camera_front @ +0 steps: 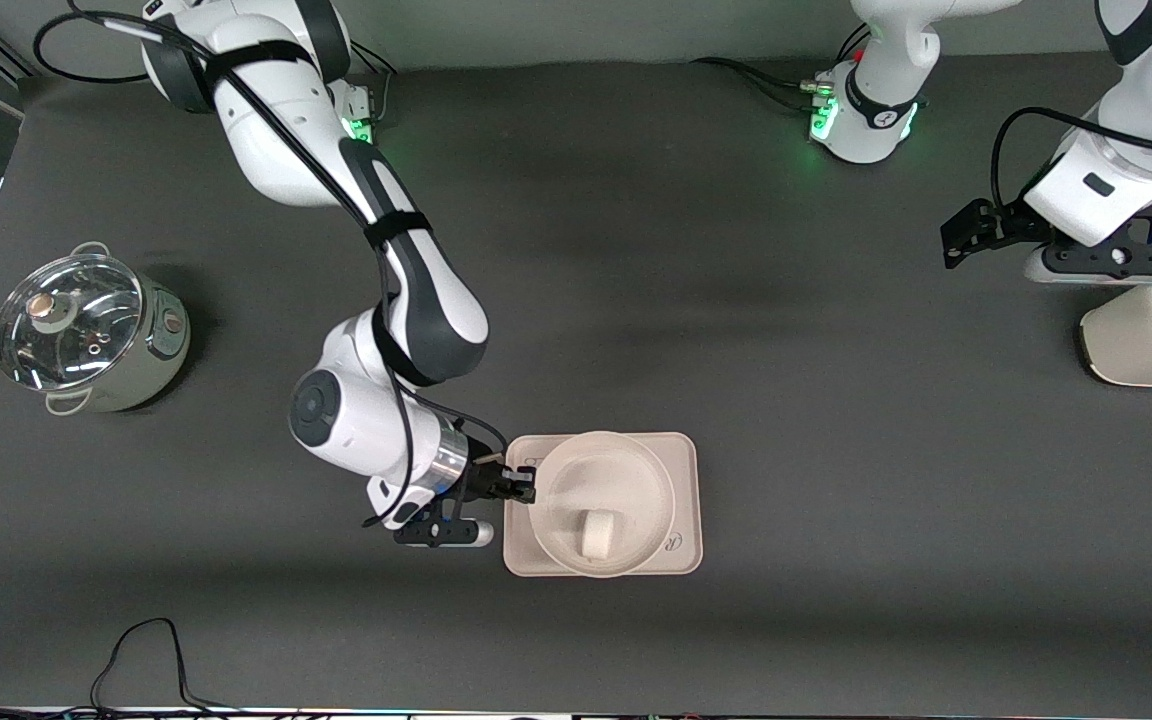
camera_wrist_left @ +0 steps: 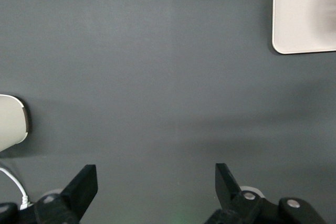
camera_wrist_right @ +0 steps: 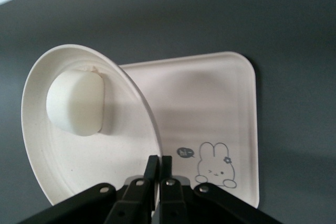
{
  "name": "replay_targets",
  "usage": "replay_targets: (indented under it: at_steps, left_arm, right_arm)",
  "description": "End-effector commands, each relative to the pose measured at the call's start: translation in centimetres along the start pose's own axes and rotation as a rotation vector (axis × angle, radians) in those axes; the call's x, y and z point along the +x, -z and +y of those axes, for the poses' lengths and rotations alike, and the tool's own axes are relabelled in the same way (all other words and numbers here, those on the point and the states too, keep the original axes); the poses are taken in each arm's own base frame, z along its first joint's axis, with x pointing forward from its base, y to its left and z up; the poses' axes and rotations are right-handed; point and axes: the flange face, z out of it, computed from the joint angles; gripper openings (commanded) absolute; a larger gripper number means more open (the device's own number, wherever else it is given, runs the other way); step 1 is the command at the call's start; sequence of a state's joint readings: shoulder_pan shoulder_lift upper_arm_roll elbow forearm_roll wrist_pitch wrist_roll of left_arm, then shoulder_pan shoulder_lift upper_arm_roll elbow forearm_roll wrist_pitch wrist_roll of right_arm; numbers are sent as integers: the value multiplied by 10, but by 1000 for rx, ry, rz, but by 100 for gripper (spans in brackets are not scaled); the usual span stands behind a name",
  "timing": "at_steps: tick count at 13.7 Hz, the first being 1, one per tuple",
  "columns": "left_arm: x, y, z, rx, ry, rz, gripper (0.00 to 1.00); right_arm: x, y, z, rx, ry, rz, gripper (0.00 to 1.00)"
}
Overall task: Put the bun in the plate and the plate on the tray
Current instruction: 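Lower the plate onto the tray and open the right gripper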
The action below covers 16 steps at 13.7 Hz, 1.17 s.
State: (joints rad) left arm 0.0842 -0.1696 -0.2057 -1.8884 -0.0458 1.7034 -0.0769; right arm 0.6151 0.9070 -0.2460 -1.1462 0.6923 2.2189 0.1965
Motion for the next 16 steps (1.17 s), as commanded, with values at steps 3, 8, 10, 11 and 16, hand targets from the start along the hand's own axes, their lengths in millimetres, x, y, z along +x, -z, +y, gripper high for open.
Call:
replay_targets:
  at_steps: [3, 8, 10, 11, 16]
  left_arm:
    - [-4, 1, 0, 4, 7, 17, 100]
    - [-4, 1, -1, 4, 8, 11, 100]
    - [-1, 0, -1, 4, 8, 25, 100]
    - [-2, 0, -3, 4, 10, 22, 100]
    - [0, -3, -7, 14, 12, 20, 100]
  right_arm:
    - [-6, -45, 8, 68, -60, -59, 0]
    - [-10, -71, 30, 37, -73, -87, 0]
    - [-10, -78, 35, 29, -76, -76, 0]
    - [-10, -80, 37, 25, -75, -76, 0]
    - [-3, -66, 38, 24, -92, -66, 100]
